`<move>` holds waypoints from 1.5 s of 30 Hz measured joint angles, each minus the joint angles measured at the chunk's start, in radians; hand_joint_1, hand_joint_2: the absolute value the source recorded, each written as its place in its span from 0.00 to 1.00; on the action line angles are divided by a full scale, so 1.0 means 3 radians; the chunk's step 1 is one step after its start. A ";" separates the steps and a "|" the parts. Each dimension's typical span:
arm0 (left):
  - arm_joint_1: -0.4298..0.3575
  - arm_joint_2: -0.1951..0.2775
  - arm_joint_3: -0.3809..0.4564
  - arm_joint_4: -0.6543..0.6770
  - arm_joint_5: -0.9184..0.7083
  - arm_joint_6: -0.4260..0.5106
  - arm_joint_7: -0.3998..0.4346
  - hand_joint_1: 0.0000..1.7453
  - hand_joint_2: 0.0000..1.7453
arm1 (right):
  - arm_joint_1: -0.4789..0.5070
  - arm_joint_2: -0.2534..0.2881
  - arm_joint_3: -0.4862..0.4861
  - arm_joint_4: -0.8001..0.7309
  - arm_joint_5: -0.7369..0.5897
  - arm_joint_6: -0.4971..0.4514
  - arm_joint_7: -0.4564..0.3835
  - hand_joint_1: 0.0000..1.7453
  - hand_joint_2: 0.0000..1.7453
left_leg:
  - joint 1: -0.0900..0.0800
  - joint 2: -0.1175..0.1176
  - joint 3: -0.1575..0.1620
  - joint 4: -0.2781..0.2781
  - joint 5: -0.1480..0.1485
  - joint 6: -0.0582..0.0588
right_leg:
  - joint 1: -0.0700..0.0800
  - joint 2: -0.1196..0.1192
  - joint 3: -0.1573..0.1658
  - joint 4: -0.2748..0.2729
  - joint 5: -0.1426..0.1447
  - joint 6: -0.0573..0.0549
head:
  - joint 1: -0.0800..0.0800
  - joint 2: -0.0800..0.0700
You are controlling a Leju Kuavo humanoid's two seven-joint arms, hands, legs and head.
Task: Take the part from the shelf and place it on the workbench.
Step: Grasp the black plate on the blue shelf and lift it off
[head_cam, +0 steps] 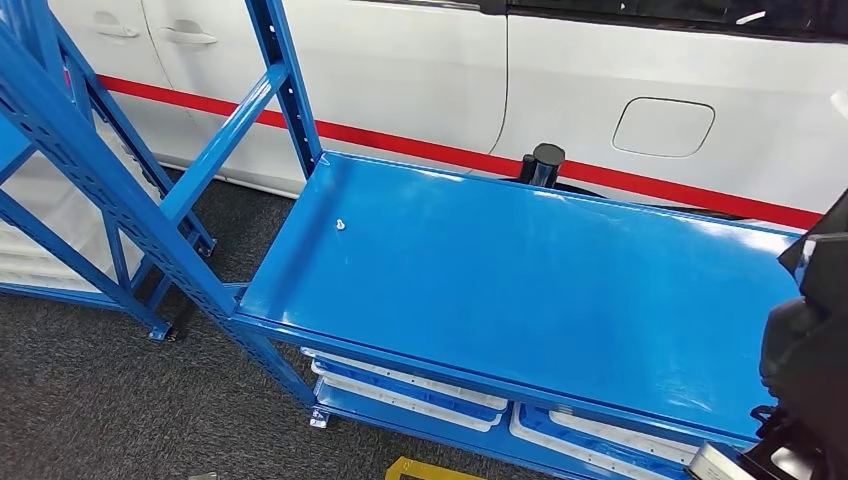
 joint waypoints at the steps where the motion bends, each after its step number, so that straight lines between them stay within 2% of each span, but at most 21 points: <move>1: 0.0010 0.0000 0.0024 0.0007 0.0031 -0.0050 0.0024 0.00 1.00 | 0.0009 0.0027 -0.0024 -0.0005 -0.0023 0.0000 -0.0046 1.00 1.00 | -0.0003 0.0001 0.0000 0.0002 -0.0003 0.0003 | -0.0003 0.0001 0.0002 -0.0001 0.0000 0.0001 | 0.0000 0.0000; 7: 0.0055 0.0012 0.0122 0.0067 0.0091 -0.0139 0.0179 0.00 1.00 | 0.0081 0.0158 -0.0044 -0.0006 0.0075 0.0000 -0.0112 1.00 1.00 | -0.0022 0.0000 0.0002 0.0013 -0.0019 0.0033 | -0.0021 0.0000 0.0013 -0.0004 -0.0003 0.0013 | -0.0001 0.0000; 11: 0.0072 0.0024 0.0147 0.0094 0.0096 -0.0120 0.0231 0.00 1.00 | 0.0114 0.0175 -0.0039 -0.0003 0.0125 0.0000 -0.0028 1.00 1.00 | -0.0004 0.0015 0.0032 -0.0034 0.0039 0.0084 | -0.0018 -0.0002 -0.0009 0.0059 -0.0046 0.0045 | 0.0001 0.0000; 14: 0.0079 0.0029 0.0161 0.0114 0.0096 -0.0098 0.0249 0.00 1.00 | 0.0124 0.0178 -0.0031 0.0009 0.0178 0.0000 0.0029 1.00 1.00 | 0.0018 0.0031 0.0029 -0.0066 0.0069 0.0103 | -0.0020 -0.0006 -0.0224 0.0589 -0.0341 0.0013 | 0.0021 0.0000; 16: 0.0089 0.0031 0.0168 0.0132 0.0096 -0.0070 0.0261 0.00 1.00 | 0.0133 0.0187 -0.0022 0.0023 0.0226 0.0000 0.0062 1.00 1.00 | 0.0023 0.0038 0.0013 -0.0064 0.0076 0.0095 | -0.0034 -0.0007 -0.0343 0.0932 -0.0470 0.0034 | 0.0024 0.0000; 17: 0.0094 0.0032 0.0173 0.0141 0.0096 -0.0052 0.0266 0.00 1.00 | 0.0138 0.0192 -0.0017 0.0029 0.0246 0.0000 0.0076 1.00 1.00 | 0.0029 0.0040 0.0007 -0.0062 0.0081 0.0087 | -0.0044 -0.0008 -0.0320 0.0939 -0.0463 0.0066 | 0.0024 0.0000; 18: 0.0098 0.0033 0.0181 0.0149 0.0098 -0.0037 0.0270 0.00 1.00 | 0.0140 0.0196 -0.0011 0.0034 0.0261 0.0000 0.0088 1.00 1.00 | 0.0038 0.0041 0.0001 -0.0059 0.0086 0.0075 | -0.0058 -0.0011 -0.0224 0.0803 -0.0408 0.0108 | 0.0025 0.0000; 20: 0.0101 0.0036 0.0200 0.0159 0.0108 -0.0021 0.0272 0.00 1.00 | 0.0139 0.0203 0.0000 0.0038 0.0271 0.0000 0.0106 1.00 1.00 | 0.0053 0.0036 -0.0016 -0.0038 0.0091 0.0041 | -0.0083 -0.0014 0.0082 0.0324 -0.0271 0.0180 | 0.0028 0.0000; 21: 0.0101 0.0038 0.0209 0.0164 0.0116 -0.0018 0.0274 0.00 1.00 | 0.0141 0.0205 0.0005 0.0039 0.0272 0.0000 0.0118 1.00 1.00 | 0.0053 0.0031 -0.0026 -0.0024 0.0093 0.0019 | -0.0085 -0.0004 0.0192 0.0146 -0.0222 0.0185 | 0.0028 0.0000; 23: 0.0105 0.0044 0.0218 0.0170 0.0129 -0.0014 0.0279 0.00 1.00 | 0.0139 0.0205 0.0015 0.0045 0.0268 0.0000 0.0165 1.00 1.00 | 0.0044 0.0018 -0.0050 0.0005 0.0100 -0.0029 | -0.0076 0.0024 0.0260 0.0024 -0.0208 0.0137 | 0.0029 0.0000; 26: 0.0118 0.0049 0.0223 0.0181 0.0135 -0.0013 0.0284 0.00 1.00 | 0.0137 0.0193 0.0054 0.0061 0.0234 0.0000 0.0279 1.00 1.00 | 0.0057 0.0007 -0.0091 0.0067 0.0060 -0.0087 | -0.0096 0.0027 0.0212 0.0031 -0.0185 0.0048 | 0.0011 0.0000; 28: 0.0127 0.0051 0.0223 0.0187 0.0136 -0.0025 0.0283 0.00 1.00 | 0.0136 0.0172 0.0090 0.0069 0.0208 0.0000 0.0350 1.00 1.00 | 0.0074 0.0017 -0.0193 0.0326 -0.0168 -0.0121 | -0.0104 0.0014 0.0170 0.0027 -0.0147 -0.0013 | 0.0001 0.0000; 30: 0.0130 0.0050 0.0223 0.0189 0.0136 -0.0039 0.0283 0.00 1.00 | 0.0135 0.0149 0.0118 0.0078 0.0200 0.0000 0.0394 1.00 1.00 | 0.0080 0.0027 -0.0335 0.0745 -0.0441 -0.0147 | -0.0084 0.0001 0.0121 0.0029 -0.0111 -0.0051 | -0.0004 0.0000; 31: 0.0131 0.0050 0.0223 0.0190 0.0136 -0.0042 0.0283 0.00 1.00 | 0.0135 0.0140 0.0130 0.0084 0.0200 0.0000 0.0406 1.00 1.00 | 0.0083 0.0028 -0.0366 0.0892 -0.0508 -0.0152 | -0.0074 -0.0004 0.0095 0.0030 -0.0093 -0.0059 | -0.0006 0.0000; 32: 0.0131 0.0050 0.0223 0.0191 0.0135 -0.0044 0.0283 0.00 1.00 | 0.0136 0.0134 0.0139 0.0090 0.0199 0.0000 0.0416 1.00 1.00 | 0.0084 0.0029 -0.0340 0.0927 -0.0508 -0.0149 | -0.0066 -0.0007 0.0072 0.0031 -0.0075 -0.0059 | -0.0006 0.0000; 33: 0.0132 0.0050 0.0223 0.0192 0.0135 -0.0045 0.0282 0.00 1.00 | 0.0136 0.0129 0.0146 0.0094 0.0198 0.0000 0.0428 1.00 1.00 | 0.0085 0.0029 -0.0253 0.0842 -0.0455 -0.0141 | -0.0060 -0.0009 0.0054 0.0032 -0.0059 -0.0056 | -0.0006 0.0000; 36: 0.0127 0.0051 0.0223 0.0192 0.0129 -0.0039 0.0279 0.00 1.00 | 0.0137 0.0111 0.0152 0.0099 0.0202 0.0000 0.0491 1.00 1.00 | 0.0075 0.0024 0.0195 0.0186 -0.0251 -0.0085 | -0.0045 -0.0011 0.0022 0.0031 -0.0011 -0.0028 | -0.0003 0.0000; 37: 0.0126 0.0051 0.0223 0.0192 0.0127 -0.0032 0.0279 0.00 1.00 | 0.0138 0.0106 0.0155 0.0101 0.0204 0.0000 0.0513 1.00 1.00 | 0.0064 0.0021 0.0281 0.0042 -0.0223 -0.0068 | -0.0041 -0.0015 0.0018 0.0030 0.0004 -0.0010 | -0.0003 0.0000; 41: 0.0130 0.0050 0.0228 0.0193 0.0130 0.0004 0.0279 0.00 1.00 | 0.0159 0.0091 0.0179 0.0108 0.0214 0.0000 0.0564 1.00 1.00 | 0.0040 0.0033 0.0269 -0.0061 -0.0146 -0.0003 | -0.0042 -0.0023 -0.0017 0.0045 0.0032 0.0071 | -0.0008 0.0000; 43: 0.0130 0.0050 0.0239 0.0193 0.0132 0.0012 0.0279 0.00 1.00 | 0.0166 0.0084 0.0188 0.0110 0.0219 0.0000 0.0571 1.00 1.00 | 0.0051 0.0052 0.0213 -0.0095 -0.0071 0.0047 | -0.0035 -0.0022 -0.0117 0.0249 -0.0144 0.0048 | 0.0007 0.0000; 45: 0.0129 0.0051 0.0249 0.0193 0.0132 0.0012 0.0279 0.00 1.00 | 0.0176 0.0077 0.0197 0.0113 0.0225 0.0000 0.0571 1.00 1.00 | 0.0044 0.0064 0.0138 -0.0091 -0.0010 0.0069 | -0.0036 -0.0021 -0.0254 0.0663 -0.0411 0.0012 | 0.0021 0.0000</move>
